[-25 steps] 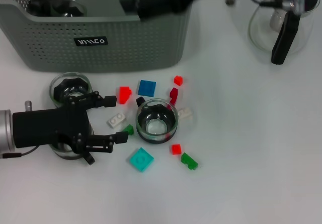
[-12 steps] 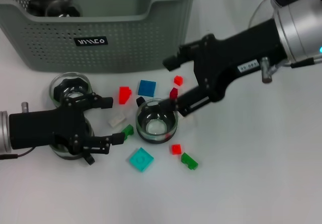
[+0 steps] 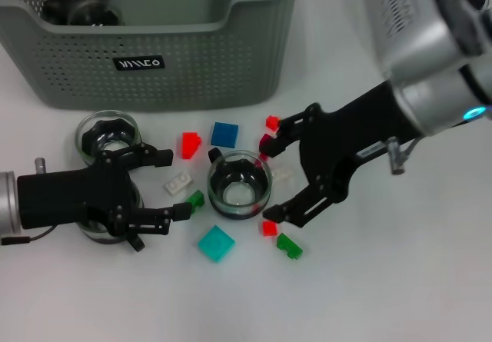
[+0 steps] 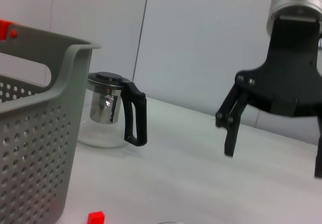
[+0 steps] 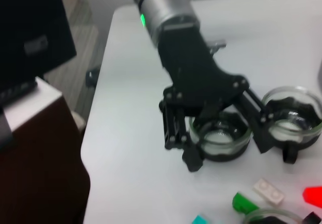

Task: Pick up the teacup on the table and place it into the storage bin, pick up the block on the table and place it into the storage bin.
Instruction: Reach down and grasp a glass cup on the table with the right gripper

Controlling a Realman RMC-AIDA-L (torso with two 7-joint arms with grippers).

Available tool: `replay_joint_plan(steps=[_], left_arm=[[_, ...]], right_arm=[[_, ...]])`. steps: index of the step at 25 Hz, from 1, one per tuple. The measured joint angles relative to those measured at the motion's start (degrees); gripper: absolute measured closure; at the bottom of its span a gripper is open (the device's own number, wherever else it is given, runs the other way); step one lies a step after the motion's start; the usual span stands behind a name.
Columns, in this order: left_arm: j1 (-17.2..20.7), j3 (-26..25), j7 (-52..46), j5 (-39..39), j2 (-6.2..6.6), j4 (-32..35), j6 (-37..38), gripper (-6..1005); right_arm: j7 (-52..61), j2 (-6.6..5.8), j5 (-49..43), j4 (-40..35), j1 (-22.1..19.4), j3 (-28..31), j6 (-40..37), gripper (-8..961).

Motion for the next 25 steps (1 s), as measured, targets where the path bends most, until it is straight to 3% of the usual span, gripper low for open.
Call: replay_joint_plan(steps=[12,20,25], left_arm=[[0.26,-0.19,-0.01,-0.35,-0.02,0.00,-0.62,67],[0.13,-0.13,0.02,-0.22,-0.02,0.00,-1.13,66],[0.02,0.00,0.05,-0.21,-0.02,-0.08,-1.45,66]], right_arm=[[-1.16,0.11,-0.38,9.66,5.16,-11.74,10.85,5],[-1.38,0.44,-2.21,11.81,6.78,-19.05,19.06,6],[-1.39,0.52,-2.29,12.57,7.15,-20.51,21.29,6]])
